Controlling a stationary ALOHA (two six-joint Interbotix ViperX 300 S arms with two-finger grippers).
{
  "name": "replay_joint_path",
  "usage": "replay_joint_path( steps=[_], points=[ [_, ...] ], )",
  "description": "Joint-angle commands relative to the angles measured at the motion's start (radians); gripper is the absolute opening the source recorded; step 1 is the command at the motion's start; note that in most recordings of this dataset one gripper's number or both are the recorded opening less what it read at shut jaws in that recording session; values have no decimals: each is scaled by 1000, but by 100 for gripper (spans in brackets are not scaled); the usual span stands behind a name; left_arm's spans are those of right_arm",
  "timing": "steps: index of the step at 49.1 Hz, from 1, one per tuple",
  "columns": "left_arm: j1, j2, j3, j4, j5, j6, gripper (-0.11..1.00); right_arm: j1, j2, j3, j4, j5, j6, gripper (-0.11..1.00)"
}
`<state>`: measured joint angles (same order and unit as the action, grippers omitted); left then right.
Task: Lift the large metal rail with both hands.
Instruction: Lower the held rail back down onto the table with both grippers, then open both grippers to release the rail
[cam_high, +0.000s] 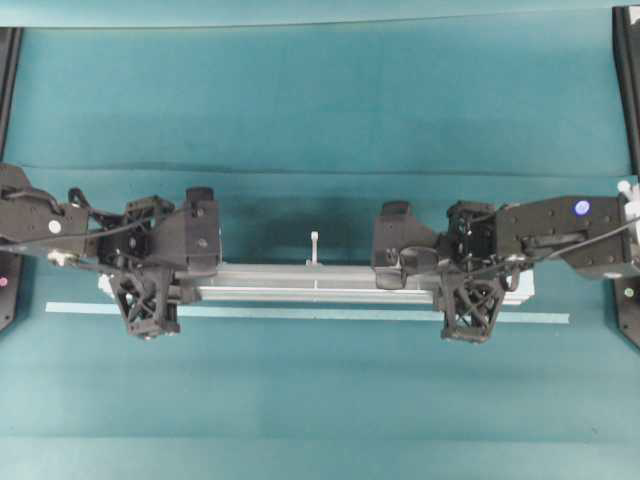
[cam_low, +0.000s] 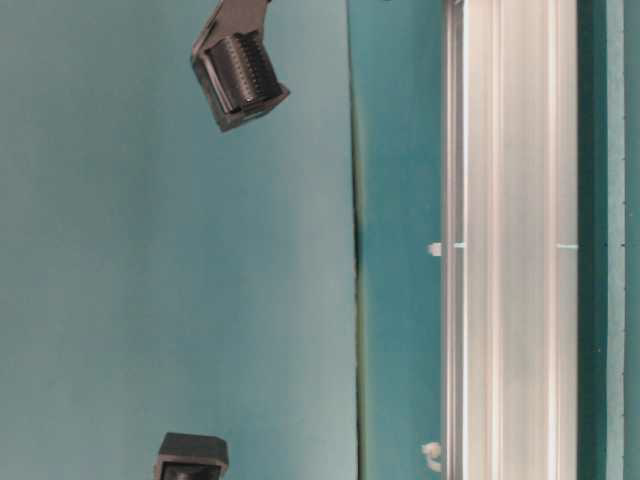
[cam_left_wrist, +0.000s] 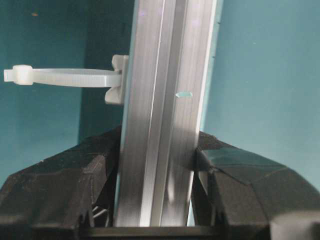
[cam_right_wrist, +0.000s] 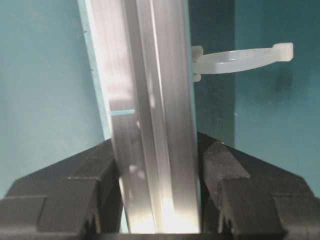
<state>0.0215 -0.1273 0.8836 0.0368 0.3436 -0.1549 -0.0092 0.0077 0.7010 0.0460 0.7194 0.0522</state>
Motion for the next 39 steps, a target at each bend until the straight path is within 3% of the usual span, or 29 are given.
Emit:
replay_joint_path(
  steps=[1, 24, 39],
  points=[
    [0, 0, -9, -3, -14, -34, 37, 17, 3, -5, 6, -5, 6, 39],
    [-5, 26, -2, -3, -35, -29, 36, 18, 20, 5, 12, -15, 5, 39],
    [-6, 26, -2, -3, -29, 17, 37, 18, 34, 14, 12, -43, 5, 39]
  ],
)
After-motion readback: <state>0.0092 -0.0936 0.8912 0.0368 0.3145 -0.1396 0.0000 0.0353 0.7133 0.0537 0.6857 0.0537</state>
